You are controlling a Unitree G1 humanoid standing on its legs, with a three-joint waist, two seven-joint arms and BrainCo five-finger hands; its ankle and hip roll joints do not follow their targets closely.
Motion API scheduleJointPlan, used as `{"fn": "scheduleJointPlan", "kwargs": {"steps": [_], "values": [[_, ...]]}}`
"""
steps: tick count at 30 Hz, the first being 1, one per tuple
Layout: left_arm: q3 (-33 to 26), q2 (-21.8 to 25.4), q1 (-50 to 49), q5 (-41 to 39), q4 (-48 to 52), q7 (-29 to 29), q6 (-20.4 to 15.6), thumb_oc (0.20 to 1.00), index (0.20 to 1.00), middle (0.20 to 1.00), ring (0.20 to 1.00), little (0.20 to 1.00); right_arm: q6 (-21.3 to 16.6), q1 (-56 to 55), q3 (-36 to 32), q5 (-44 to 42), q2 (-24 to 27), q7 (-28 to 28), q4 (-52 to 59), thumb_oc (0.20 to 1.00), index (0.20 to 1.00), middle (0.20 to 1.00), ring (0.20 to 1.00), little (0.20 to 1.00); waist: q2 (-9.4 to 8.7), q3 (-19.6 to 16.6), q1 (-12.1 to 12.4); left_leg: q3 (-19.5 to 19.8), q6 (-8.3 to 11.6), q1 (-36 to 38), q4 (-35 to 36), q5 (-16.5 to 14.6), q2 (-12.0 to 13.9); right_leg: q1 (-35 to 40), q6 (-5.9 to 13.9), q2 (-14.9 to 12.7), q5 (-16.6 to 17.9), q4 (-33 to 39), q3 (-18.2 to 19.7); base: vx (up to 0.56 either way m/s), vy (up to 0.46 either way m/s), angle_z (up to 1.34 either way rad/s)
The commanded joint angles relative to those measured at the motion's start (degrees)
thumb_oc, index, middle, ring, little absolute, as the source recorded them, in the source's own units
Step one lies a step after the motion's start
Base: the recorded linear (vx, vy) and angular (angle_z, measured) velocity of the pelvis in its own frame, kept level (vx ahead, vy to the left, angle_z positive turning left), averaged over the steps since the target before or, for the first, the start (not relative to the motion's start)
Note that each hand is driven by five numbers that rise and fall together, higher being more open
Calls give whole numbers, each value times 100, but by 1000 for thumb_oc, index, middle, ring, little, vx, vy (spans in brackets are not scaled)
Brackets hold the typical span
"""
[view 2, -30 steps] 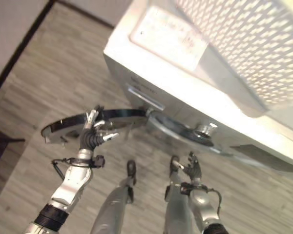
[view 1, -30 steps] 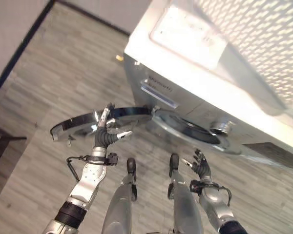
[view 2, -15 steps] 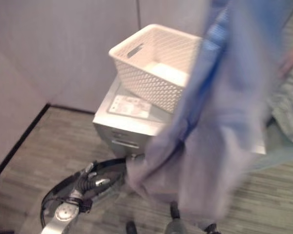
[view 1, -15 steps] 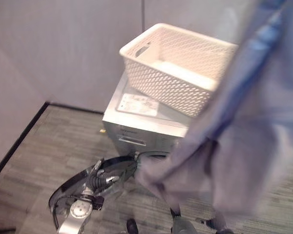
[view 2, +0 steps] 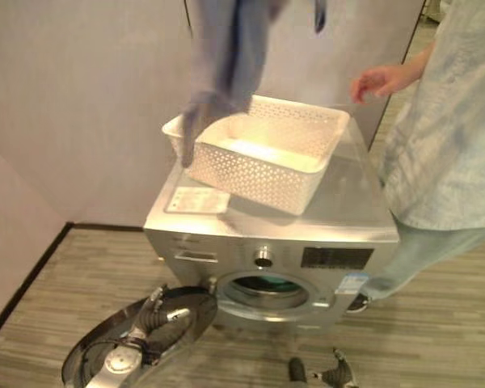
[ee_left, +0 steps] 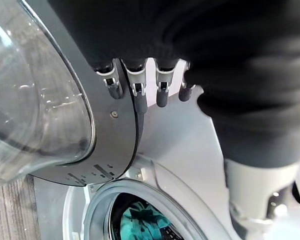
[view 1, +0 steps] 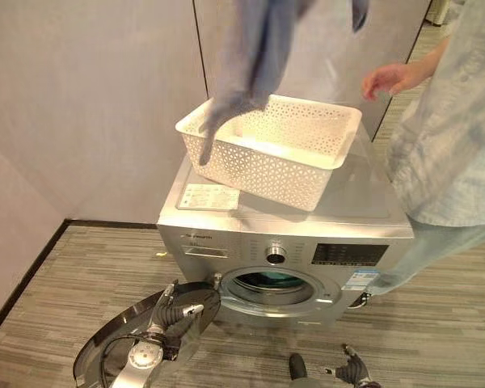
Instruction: Grab the laundry basket,head to the washer,open it,put in the laundry and shut it.
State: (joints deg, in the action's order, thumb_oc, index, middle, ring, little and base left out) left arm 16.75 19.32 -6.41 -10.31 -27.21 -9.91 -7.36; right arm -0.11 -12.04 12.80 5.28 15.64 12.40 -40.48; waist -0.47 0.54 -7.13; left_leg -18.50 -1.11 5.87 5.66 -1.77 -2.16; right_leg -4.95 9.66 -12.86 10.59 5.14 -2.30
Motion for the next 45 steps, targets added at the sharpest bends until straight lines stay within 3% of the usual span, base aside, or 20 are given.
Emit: {"fn": "scheduleJointPlan", "kwargs": {"steps": [1, 10, 21, 29, 36, 39, 45], "values": [[-175, 34, 378, 162, 276, -31, -156, 1000, 1000, 1000, 1000, 1000, -157, 378, -14, -13, 84, 89, 34, 1000, 1000, 1000, 1000, 1000, -16, 227, 37, 673, -245, -87, -251, -591, 24, 29, 490, -485, 193, -252, -16, 24, -10, 18], [-198, -7, 367, 228, 259, -49, -66, 1000, 1000, 1000, 1000, 1000, -210, 350, -85, -22, 194, 158, 548, 1000, 1000, 1000, 1000, 1000, -87, 186, 105, 745, -210, -72, -298, -607, 61, 158, 479, -494, 69, -261, -194, 20, -3, 12], [-297, 8, 327, 290, 267, -54, -42, 1000, 1000, 1000, 1000, 1000, -214, -78, -250, 56, 226, 61, 774, 1000, 1000, 1000, 1000, 1000, -151, 229, -6, 614, -228, -5, -288, -650, 67, 88, 481, -460, 39, -324, -38, -4, 8, -3], [-513, 47, 114, 347, 382, -50, -29, 1000, 1000, 1000, 1000, 1000, -273, -492, -784, 167, 491, 125, 1744, 1000, 1000, 1000, 1000, 1000, -157, 255, -140, 440, -257, 106, -276, -694, 53, 22, 499, -433, 73, -405, 155, -8, 32, -16], [-615, 22, 11, 290, 313, -116, 36, 1000, 1000, 1000, 1000, 1000, -517, -1408, -2132, -34, 301, 592, 3895, 1000, 1000, 1000, 1000, 1000, -87, 267, -531, 374, -271, 173, -228, -704, 77, -97, 486, -341, 85, -574, 392, 0, 25, -4], [-602, 11, -28, 288, 367, -127, 52, 1000, 1000, 1000, 1000, 1000, -572, -1498, -2361, 49, 250, 788, 4387, 1000, 1000, 1000, 1000, 1000, -64, 244, -596, 318, -282, 193, -200, -687, 74, -162, 473, -297, 43, -621, 474, 12, 36, -15], [-518, -64, -154, 429, 514, -149, 44, 1000, 1000, 1000, 1000, 1000, -856, -877, -3384, 1364, 579, 1805, 6746, 1000, 1000, 1000, 1000, 1000, 48, 141, -774, 123, -362, 446, -147, -813, 99, -270, 519, -56, -113, -786, 750, 34, 46, -28]]}}
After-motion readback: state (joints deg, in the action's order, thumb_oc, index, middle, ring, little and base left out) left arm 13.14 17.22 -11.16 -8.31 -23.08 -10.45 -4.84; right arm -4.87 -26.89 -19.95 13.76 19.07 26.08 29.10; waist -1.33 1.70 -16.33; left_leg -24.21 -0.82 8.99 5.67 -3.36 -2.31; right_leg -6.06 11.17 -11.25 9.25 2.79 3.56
